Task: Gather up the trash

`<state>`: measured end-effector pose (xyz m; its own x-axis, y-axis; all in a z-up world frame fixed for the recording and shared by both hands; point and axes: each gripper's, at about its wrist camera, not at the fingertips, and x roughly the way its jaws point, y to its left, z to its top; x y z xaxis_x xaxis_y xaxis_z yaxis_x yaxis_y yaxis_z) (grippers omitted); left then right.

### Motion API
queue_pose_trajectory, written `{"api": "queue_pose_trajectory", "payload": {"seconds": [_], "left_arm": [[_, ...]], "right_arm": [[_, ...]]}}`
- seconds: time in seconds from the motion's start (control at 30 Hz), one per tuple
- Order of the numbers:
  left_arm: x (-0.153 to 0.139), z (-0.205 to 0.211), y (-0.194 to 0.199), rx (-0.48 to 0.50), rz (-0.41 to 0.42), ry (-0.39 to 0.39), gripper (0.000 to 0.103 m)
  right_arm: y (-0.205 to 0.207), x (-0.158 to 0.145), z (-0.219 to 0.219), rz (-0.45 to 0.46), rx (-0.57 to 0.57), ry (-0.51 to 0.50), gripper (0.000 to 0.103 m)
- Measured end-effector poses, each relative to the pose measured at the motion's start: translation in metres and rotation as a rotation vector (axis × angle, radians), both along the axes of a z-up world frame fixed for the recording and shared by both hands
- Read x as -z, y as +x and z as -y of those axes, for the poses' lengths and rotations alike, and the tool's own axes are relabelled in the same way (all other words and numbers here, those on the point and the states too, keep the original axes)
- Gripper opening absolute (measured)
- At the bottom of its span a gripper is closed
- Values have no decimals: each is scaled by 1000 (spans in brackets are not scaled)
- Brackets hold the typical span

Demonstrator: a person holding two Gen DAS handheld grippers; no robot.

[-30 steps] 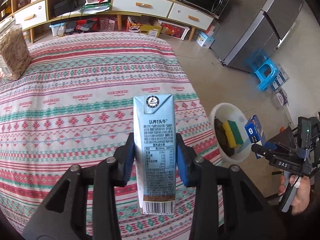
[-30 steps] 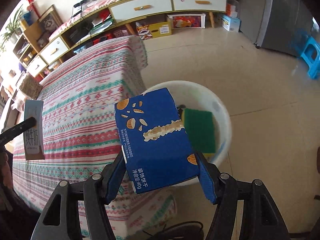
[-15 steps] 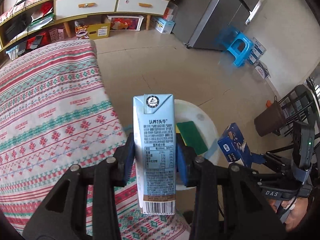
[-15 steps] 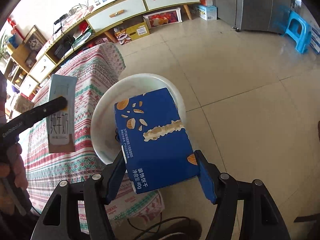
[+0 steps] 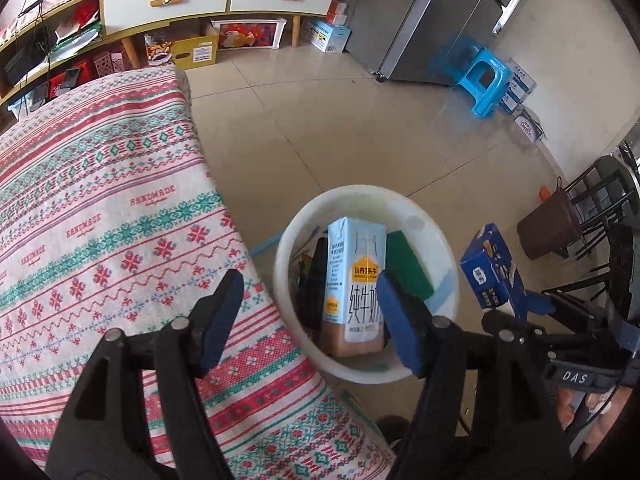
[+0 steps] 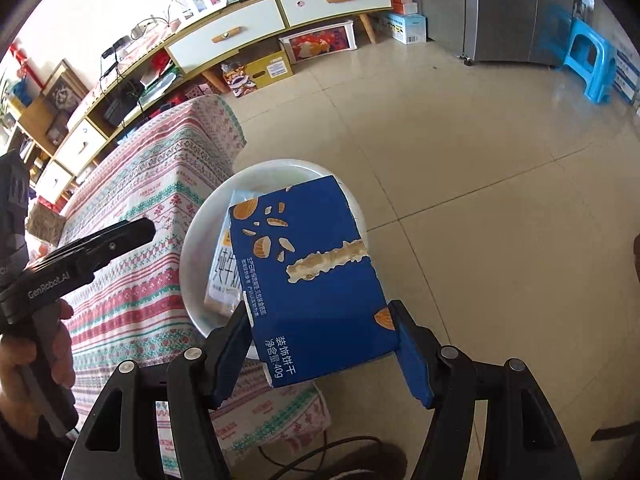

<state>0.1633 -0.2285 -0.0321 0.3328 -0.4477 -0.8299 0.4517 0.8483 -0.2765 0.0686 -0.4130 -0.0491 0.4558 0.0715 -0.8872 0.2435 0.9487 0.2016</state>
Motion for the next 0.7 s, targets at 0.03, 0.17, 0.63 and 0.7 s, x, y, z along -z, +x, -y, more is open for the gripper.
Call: {"api": "queue_pose_trajectory", "payload": {"seconds": [0.03, 0.17, 0.63, 0.7], "left_arm": [[0, -6, -2, -6, -2, 0, 73], [-2, -33, -10, -34, -6, 3, 78], [-2, -111, -49, -103, -3, 98, 98], [-3, -120, -55, -120, 2, 106, 102]], "right_arm": [[1, 0, 0, -1, -3, 0, 68], [9, -1, -10, -1, -20, -9, 68], [38, -1, -30, 21, 24, -64, 84], [38, 1, -28, 15, 43, -62, 84]]}}
